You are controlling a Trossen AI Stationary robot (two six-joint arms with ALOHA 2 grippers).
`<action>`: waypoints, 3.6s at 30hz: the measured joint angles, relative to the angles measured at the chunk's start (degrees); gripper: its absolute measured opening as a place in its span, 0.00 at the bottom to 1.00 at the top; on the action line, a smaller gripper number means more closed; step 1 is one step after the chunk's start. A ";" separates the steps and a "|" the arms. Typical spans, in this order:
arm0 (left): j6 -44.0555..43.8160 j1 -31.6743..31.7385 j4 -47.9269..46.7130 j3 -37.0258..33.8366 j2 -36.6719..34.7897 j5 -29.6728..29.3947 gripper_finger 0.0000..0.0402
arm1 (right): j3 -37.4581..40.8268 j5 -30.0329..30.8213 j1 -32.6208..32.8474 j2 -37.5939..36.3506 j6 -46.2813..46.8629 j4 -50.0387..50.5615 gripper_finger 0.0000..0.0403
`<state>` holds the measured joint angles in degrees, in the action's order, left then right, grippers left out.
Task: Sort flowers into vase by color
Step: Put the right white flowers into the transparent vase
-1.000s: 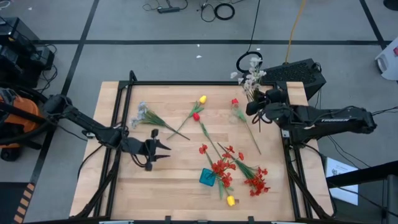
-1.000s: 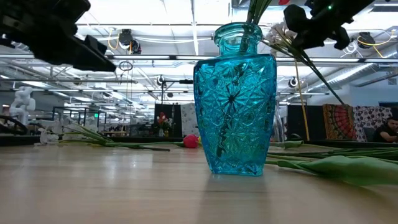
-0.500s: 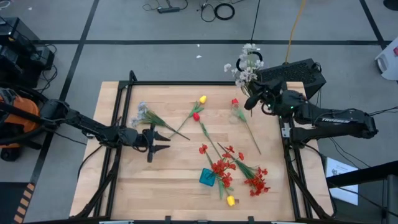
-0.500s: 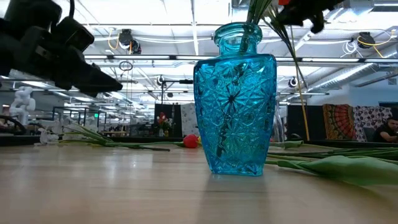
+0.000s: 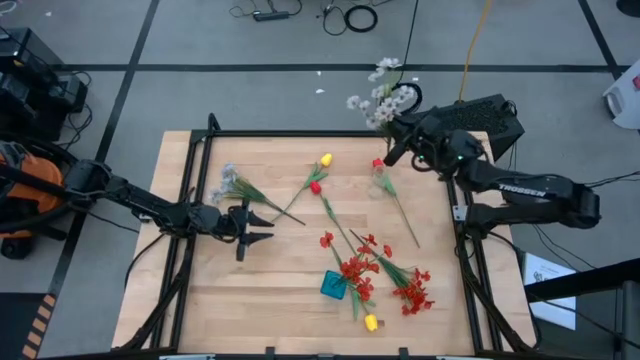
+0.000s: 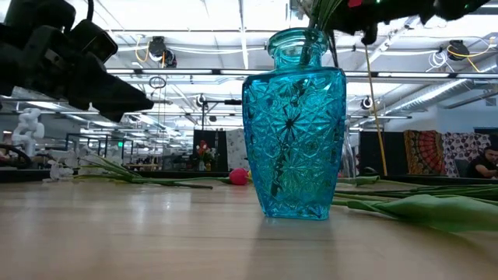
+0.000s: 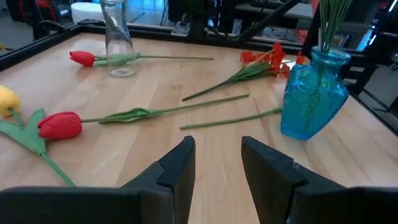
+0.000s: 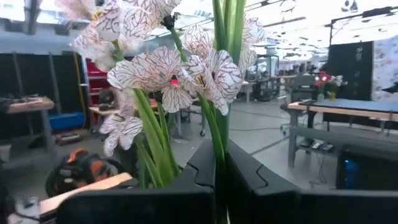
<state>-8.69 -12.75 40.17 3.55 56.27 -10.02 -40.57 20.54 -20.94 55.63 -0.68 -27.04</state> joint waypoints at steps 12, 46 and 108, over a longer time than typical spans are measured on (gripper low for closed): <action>0.03 0.00 -0.16 0.00 0.00 0.00 0.34 | 13.56 -1.31 -2.38 0.86 1.49 -18.02 0.01; 0.02 0.02 -0.18 0.02 0.00 -0.96 0.34 | 13.87 -7.48 -2.05 -6.68 5.85 -17.93 0.00; -1.42 0.00 -0.40 0.02 0.00 -2.45 0.34 | 31.44 -0.98 1.71 -4.31 7.53 -26.14 0.42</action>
<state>-10.11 -12.75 39.77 3.57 56.27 -12.47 -9.13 19.56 -19.22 51.32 6.85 -53.19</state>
